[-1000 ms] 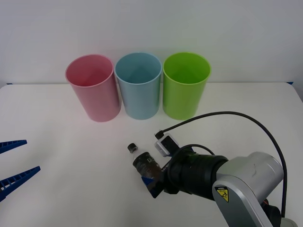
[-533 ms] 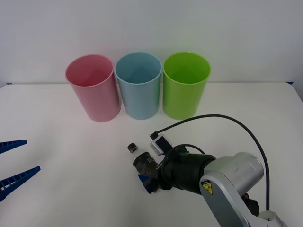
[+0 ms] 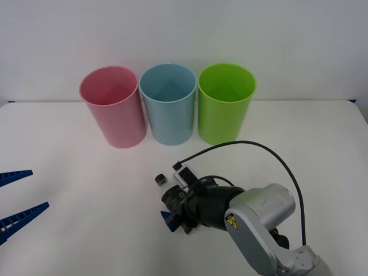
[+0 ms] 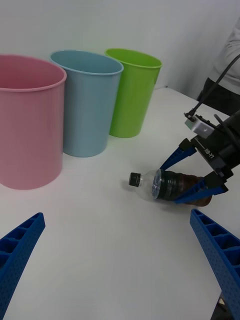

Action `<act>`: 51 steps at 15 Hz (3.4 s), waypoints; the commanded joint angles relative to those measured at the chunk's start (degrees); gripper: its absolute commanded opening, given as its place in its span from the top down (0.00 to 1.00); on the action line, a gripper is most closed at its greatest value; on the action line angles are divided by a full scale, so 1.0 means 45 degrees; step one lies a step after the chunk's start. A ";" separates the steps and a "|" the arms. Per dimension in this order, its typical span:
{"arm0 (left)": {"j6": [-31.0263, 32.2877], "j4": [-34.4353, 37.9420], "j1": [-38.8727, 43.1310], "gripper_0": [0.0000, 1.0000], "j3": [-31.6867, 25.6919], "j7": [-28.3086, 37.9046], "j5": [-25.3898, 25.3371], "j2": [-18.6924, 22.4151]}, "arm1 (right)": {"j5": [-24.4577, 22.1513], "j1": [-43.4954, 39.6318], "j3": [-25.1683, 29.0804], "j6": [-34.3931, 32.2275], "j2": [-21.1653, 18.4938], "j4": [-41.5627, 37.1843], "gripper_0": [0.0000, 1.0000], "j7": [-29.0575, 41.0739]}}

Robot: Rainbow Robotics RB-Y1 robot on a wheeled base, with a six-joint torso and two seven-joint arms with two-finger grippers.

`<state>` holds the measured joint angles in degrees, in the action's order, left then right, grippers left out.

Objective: Put cans in the blue bin and PET bottles in the pink bin and trash in the green bin.

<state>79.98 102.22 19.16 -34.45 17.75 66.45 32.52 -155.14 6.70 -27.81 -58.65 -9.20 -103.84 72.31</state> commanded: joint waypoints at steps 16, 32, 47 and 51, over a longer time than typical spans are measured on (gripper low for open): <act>0.0000 0.0000 0.0000 0.00 0.0000 0.0000 0.0000 0.0000 | 0.0004 0.0250 -0.0422 0.0357 0.0129 0.0713 1.00 -0.0053; 0.0000 0.0000 0.0000 0.00 0.0000 0.0000 0.0000 0.0000 | 0.8852 0.0250 -0.0324 0.4342 -0.1589 -0.0635 1.00 -0.4584; 0.0000 0.0000 0.0000 0.00 0.0000 0.0000 0.0000 0.0000 | 1.8031 0.1754 0.4364 0.0221 -0.1414 -0.0440 1.00 -0.9487; 0.0000 0.0000 0.0000 0.00 0.0000 0.0000 0.0000 0.0000 | 1.7797 0.4117 0.4266 0.0650 -0.0144 0.1396 1.00 -0.9467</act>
<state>79.98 102.22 19.16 -34.45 17.75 66.45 32.52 -74.59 23.55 -8.38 -56.57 -10.61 -98.94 29.64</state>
